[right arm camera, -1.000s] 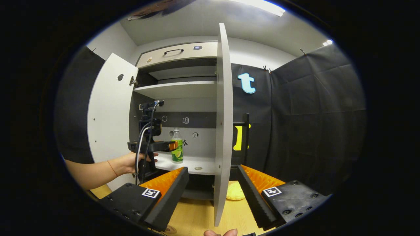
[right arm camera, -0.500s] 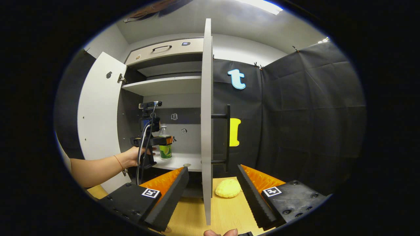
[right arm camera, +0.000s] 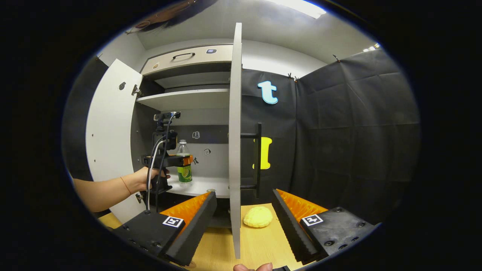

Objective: Grasp the bottle in the cabinet with the left hand and place it on the coaster, then close the right door with the right hand and the left door with the left hand.

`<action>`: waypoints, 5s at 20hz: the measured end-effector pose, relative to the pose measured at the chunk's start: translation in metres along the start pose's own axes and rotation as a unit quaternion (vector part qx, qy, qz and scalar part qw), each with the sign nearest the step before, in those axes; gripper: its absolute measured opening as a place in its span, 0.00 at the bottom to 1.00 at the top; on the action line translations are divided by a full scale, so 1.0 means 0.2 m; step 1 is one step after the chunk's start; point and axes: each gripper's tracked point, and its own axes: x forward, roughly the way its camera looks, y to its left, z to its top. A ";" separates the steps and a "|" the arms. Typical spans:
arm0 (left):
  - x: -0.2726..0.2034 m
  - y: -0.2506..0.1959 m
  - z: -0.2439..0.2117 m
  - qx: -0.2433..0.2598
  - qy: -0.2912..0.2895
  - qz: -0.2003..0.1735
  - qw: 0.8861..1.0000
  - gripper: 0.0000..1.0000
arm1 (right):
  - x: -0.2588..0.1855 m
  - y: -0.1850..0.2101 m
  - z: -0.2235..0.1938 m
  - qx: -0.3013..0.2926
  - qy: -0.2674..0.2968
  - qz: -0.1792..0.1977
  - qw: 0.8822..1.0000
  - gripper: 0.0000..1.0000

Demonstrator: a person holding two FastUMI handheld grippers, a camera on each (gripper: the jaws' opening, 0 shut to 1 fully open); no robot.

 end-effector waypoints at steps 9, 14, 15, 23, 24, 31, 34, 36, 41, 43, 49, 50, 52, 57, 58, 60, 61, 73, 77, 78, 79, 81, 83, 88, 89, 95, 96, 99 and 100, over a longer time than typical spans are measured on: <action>-0.60 0.01 0.17 0.002 -0.024 -0.019 1.000 0.77 | -0.10 0.20 0.01 0.006 0.001 0.026 1.000 0.98; -1.00 0.00 0.08 0.002 -0.027 -0.028 0.999 0.77 | -0.19 0.27 0.05 -0.012 -0.017 0.029 0.999 0.98; -1.07 0.00 0.04 -0.002 -0.028 -0.028 0.999 0.77 | -0.19 0.28 0.06 -0.015 -0.018 0.029 0.999 0.98; -1.52 -0.09 -0.27 0.012 -0.036 -0.029 0.999 0.78 | -0.23 0.36 0.08 -0.021 -0.022 0.044 0.999 0.98; -1.56 -0.11 -0.32 0.010 -0.033 -0.026 0.999 0.78 | -0.23 0.37 0.08 -0.020 -0.022 0.049 0.998 0.98; -1.78 -0.34 -0.82 -0.020 -0.011 -0.046 0.999 0.78 | -0.24 0.43 0.15 -0.005 -0.030 0.078 0.997 0.98; -1.83 -0.39 -1.06 -0.023 0.008 -0.042 0.999 0.77 | -0.24 0.44 0.18 -0.011 -0.035 0.084 0.996 0.98; -1.85 -0.40 -1.22 -0.022 0.014 -0.046 0.999 0.78 | -0.24 0.44 0.18 -0.008 -0.029 0.089 0.996 0.97; -1.85 -0.43 -1.51 -0.028 0.029 -0.055 0.998 0.78 | -0.23 0.44 0.11 -0.041 -0.009 0.097 0.994 0.98; -1.84 -0.44 -1.59 -0.034 0.036 -0.059 0.997 0.77 | -0.22 0.43 0.08 -0.051 0.002 0.098 0.994 0.98; -1.83 -0.50 -1.67 -0.031 0.047 -0.070 0.996 0.78 | -0.18 0.39 0.07 -0.042 0.013 0.088 0.995 0.98; -1.83 -0.51 -1.68 -0.028 0.048 -0.069 0.996 0.78 | -0.18 0.38 0.07 -0.039 0.013 0.085 0.995 0.98; -1.84 -0.50 -1.71 -0.020 0.053 -0.065 0.996 0.80 | -0.17 0.37 0.07 -0.035 0.016 0.084 0.996 0.98; -1.84 -0.49 -1.77 -0.015 0.069 -0.049 0.996 0.81 | -0.16 0.35 0.07 -0.039 0.015 0.082 0.996 0.98; -1.84 -0.50 -1.78 -0.019 0.072 -0.053 0.996 0.84 | -0.16 0.35 0.07 -0.041 0.015 0.081 0.996 0.98; -1.85 -0.52 -1.79 -0.018 0.078 -0.060 0.995 0.88 | -0.16 0.34 0.06 -0.041 0.018 0.078 0.996 0.98; -1.86 -0.52 -1.80 -0.016 0.079 -0.062 0.995 0.88 | -0.16 0.34 0.06 -0.039 0.018 0.077 0.996 0.98; -2.14 -0.40 -1.81 -0.027 0.130 -0.024 0.991 0.89 | -0.18 0.33 -0.01 0.003 0.036 0.072 0.997 0.98; -2.21 -0.25 -1.44 -0.049 0.094 0.006 0.994 0.89 | -0.17 0.16 0.00 0.009 0.029 0.036 0.999 0.98; -2.22 -0.20 -1.33 -0.047 0.083 0.015 0.995 0.89 | -0.16 0.12 0.01 0.010 0.026 0.026 0.999 0.98; -2.22 -0.14 -1.23 -0.044 0.075 0.020 0.996 0.88 | -0.15 0.07 0.02 0.009 0.024 0.014 1.000 0.98; -2.22 -0.02 -1.04 -0.042 0.060 0.033 0.997 0.90 | -0.14 -0.03 0.03 0.005 0.025 -0.006 1.000 0.98; -2.21 0.11 -0.86 -0.052 0.050 0.052 0.996 0.93 | -0.12 -0.12 0.02 0.000 0.033 -0.019 0.999 0.94; -2.19 0.34 -0.44 -0.047 0.023 0.110 0.993 0.95 | -0.03 -0.36 0.09 -0.012 0.028 -0.054 0.998 0.98; -2.19 0.37 -0.41 -0.044 0.024 0.127 0.991 0.95 | 0.00 -0.41 0.09 -0.010 0.029 -0.062 0.998 0.98; -2.18 0.51 -0.19 -0.043 0.022 0.174 0.984 0.95 | 0.22 -0.55 0.06 0.009 0.040 -0.062 0.997 0.98; -2.17 0.52 -0.17 -0.038 0.021 0.177 0.983 0.94 | 0.26 -0.52 0.07 0.013 0.039 -0.055 0.998 0.98; -2.17 0.55 -0.16 -0.036 0.025 0.183 0.982 0.95 | 0.30 -0.43 0.06 0.015 0.041 -0.027 0.999 0.98; -2.18 0.55 -0.16 -0.038 0.026 0.183 0.982 0.95 | 0.29 -0.42 0.06 0.016 0.042 -0.028 0.999 0.98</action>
